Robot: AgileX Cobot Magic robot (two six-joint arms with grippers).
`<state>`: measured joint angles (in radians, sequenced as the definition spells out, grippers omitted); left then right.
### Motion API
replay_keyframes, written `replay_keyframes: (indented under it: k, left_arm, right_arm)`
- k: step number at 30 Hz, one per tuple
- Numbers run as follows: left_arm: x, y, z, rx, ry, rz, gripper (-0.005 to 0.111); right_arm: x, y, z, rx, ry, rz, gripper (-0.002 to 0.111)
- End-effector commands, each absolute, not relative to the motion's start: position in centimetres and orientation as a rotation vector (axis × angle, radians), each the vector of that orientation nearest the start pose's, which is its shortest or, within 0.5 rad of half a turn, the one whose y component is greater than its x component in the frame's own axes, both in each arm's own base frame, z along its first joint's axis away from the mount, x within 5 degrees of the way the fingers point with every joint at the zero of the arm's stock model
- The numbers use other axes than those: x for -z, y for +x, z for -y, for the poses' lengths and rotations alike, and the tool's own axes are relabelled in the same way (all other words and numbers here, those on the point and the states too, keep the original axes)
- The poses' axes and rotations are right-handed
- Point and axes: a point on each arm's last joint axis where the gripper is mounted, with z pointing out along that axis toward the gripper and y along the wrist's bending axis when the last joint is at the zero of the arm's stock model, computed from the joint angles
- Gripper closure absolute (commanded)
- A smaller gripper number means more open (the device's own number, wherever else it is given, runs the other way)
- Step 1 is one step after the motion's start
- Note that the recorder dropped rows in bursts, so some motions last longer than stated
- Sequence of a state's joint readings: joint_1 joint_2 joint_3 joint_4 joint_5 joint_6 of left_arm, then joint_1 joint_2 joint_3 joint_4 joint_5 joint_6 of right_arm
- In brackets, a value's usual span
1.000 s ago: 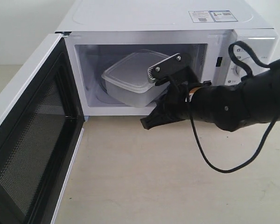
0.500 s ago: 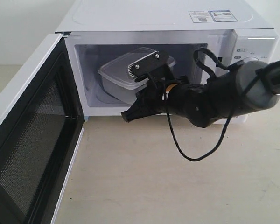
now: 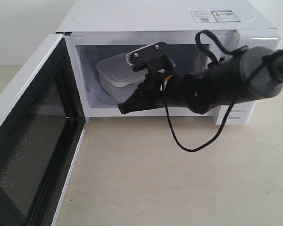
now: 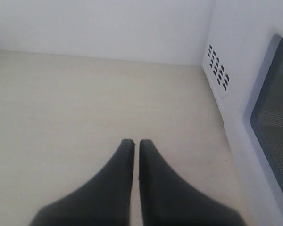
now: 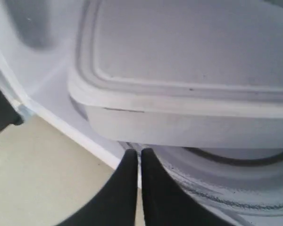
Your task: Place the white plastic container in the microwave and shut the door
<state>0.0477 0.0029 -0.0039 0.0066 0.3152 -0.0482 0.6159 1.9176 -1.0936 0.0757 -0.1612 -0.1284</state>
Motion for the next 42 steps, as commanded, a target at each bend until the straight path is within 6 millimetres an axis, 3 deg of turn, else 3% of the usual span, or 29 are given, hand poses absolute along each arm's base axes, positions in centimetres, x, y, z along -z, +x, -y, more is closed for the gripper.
replay_keyframes:
  k: [1,5,14,24,26,29,34,36,39,42]
  left_arm:
    - [-18.5,5.4,-0.3,-0.004,-0.081,-1.789,0.102]
    - [-18.5,5.4,-0.3,-0.004,-0.081,-1.789,0.102]
    - [-18.5,5.4,-0.3,-0.004,-0.081,-1.789,0.102]
    - [-18.7,5.5,-0.3,-0.029,-0.063,-1.772,0.102]
    - [-19.5,5.6,-0.3,0.01,-0.089,-1.68,0.102]
    - [-22.7,5.4,-0.6,0.222,-0.281,-1.303,0.102]
    - [-25.8,3.9,-1.1,0.008,-0.167,-0.937,0.102]
    - [-26.8,3.0,-1.3,0.008,-0.179,-0.791,0.102]
    - [-27.2,2.5,-1.3,0.007,-0.184,-0.721,0.102]
    - [-26.8,3.0,-1.3,0.013,-0.182,-0.786,0.102]
  right_arm:
    - [-21.7,31.0,-22.8,-0.345,-0.706,-1.969,0.108]
    - [-23.9,28.5,-21.0,-0.377,-0.655,-1.949,0.108]
    - [-25.4,22.4,-16.3,-0.467,-0.498,-1.852,0.108]
    - [-23.5,16.7,-12.1,-0.471,-0.501,-1.933,0.108]
    - [-23.4,14.6,-10.6,-0.495,-0.471,-1.914,0.108]
    - [-24.5,12.3,-9.0,-0.529,-0.448,-1.836,0.108]
    - [-25.7,10.9,-8.0,-0.54,-0.454,-1.776,0.108]
    - [-25.6,11.0,-8.1,-0.541,-0.453,-1.781,0.108]
    - [-25.7,11.0,-8.1,-0.549,-0.442,-1.777,0.108]
    - [-25.7,11.0,-8.1,-0.556,-0.433,-1.776,0.108]
